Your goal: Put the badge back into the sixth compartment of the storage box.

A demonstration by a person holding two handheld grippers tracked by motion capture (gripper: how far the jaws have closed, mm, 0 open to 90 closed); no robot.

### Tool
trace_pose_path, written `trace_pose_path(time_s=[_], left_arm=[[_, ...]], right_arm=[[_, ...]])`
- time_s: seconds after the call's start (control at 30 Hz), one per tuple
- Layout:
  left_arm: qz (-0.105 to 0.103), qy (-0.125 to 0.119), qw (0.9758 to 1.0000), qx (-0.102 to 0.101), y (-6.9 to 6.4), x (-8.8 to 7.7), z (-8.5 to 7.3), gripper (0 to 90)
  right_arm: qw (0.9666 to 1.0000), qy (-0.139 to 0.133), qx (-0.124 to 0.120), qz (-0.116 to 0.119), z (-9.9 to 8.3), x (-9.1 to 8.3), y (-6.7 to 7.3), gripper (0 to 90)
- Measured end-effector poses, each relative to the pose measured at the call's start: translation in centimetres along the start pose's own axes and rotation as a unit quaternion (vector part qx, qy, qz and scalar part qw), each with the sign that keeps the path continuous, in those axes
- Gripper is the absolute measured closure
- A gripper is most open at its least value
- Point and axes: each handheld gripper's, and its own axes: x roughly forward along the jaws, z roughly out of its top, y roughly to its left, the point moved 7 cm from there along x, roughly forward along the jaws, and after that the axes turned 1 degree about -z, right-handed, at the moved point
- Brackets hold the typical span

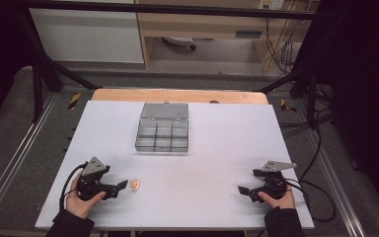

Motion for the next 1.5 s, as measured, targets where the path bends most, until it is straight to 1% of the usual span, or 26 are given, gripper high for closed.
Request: trace_pose_path(time_s=[0.2, 0.37, 0.5, 0.53, 0.63, 0.73, 0.83, 0.97, 1.07, 1.1, 1.17, 1.2, 1.23, 1.3, 1.33, 1.4, 1.5], left_arm=[[0.002, -0.002, 1.0, -0.002, -0.5, 0.2, 0.5, 9.8], [0.002, 0.005, 1.0, -0.001, -1.0, 0.6, 0.7, 10.4], [0.0, 0.008, 1.0, 0.0, -1.9, 1.0, 0.9, 11.7], [0.0, 0.008, 1.0, 0.0, -1.9, 1.0, 0.9, 12.1], [0.002, 0.014, 0.9999, 0.001, -2.6, 1.3, 0.8, 13.8], [0.004, 0.016, 0.9999, 0.002, -2.8, 1.4, 0.7, 15.7], [0.007, 0.02, 0.9998, 0.004, -3.0, 1.5, 0.5, 19.7], [0.005, 0.026, 0.9997, -0.003, -3.3, 1.7, 0.3, 25.3], [0.004, 0.028, 0.9996, -0.002, -3.3, 1.8, 0.2, 27.6], [0.005, 0.029, 0.9996, -0.001, -3.3, 1.9, 0.1, 30.9], [0.006, 0.029, 0.9996, -0.001, -3.3, 1.9, 0.1, 33.9], [0.005, 0.029, 0.9996, -0.002, -3.3, 1.9, 0.1, 33.9], [0.002, 0.03, 0.9995, -0.006, -3.4, 1.9, 0.0, 36.8], [0.0, 0.031, 0.9995, -0.008, -3.5, 1.9, 0.0, 40.8], [-0.002, 0.032, 0.9995, -0.009, -3.5, 1.9, -0.1, 40.8], [-0.008, 0.035, 0.9993, -0.009, -3.8, 2.0, -0.2, 45.5], [-0.008, 0.037, 0.9992, -0.009, -3.8, 2.1, -0.2, 48.8]], right_arm=[[1.0, 0.001, -0.001, 0.0, 0.0, 0.0, 0.0, 0.6], [1.0, 0.001, -0.001, 0.0, 0.0, 0.0, 0.0, 0.6], [1.0, 0.001, -0.001, 0.0, 0.0, 0.0, 0.0, 0.6], [1.0, 0.001, -0.001, 0.0, 0.0, 0.0, 0.0, 0.6], [1.0, 0.001, -0.001, 0.0, 0.0, 0.0, 0.0, 0.6], [1.0, 0.001, -0.001, 0.0, 0.0, 0.0, 0.0, 0.6], [1.0, 0.001, -0.001, 0.0, 0.0, 0.0, 0.0, 0.6], [1.0, 0.002, -0.002, 0.0, 0.0, 0.0, 0.0, 0.6], [1.0, 0.002, -0.001, 0.0, 0.0, 0.0, 0.0, 0.6], [1.0, 0.002, -0.001, 0.0, 0.0, 0.0, 0.0, 0.6], [1.0, 0.002, -0.001, 0.0, 0.0, 0.0, 0.0, 0.6], [1.0, 0.002, -0.001, 0.0, 0.0, 0.0, 0.0, 0.6], [1.0, 0.002, -0.001, 0.0, 0.0, 0.0, 0.0, 0.6], [1.0, 0.003, -0.002, 0.0, 0.0, 0.0, 0.0, 0.6], [1.0, 0.003, -0.002, 0.0, 0.0, 0.0, 0.0, 0.6], [1.0, 0.003, -0.002, 0.0, 0.0, 0.0, 0.0, 0.6], [1.0, 0.003, -0.002, 0.0, -0.1, 0.0, 0.0, 0.6]])
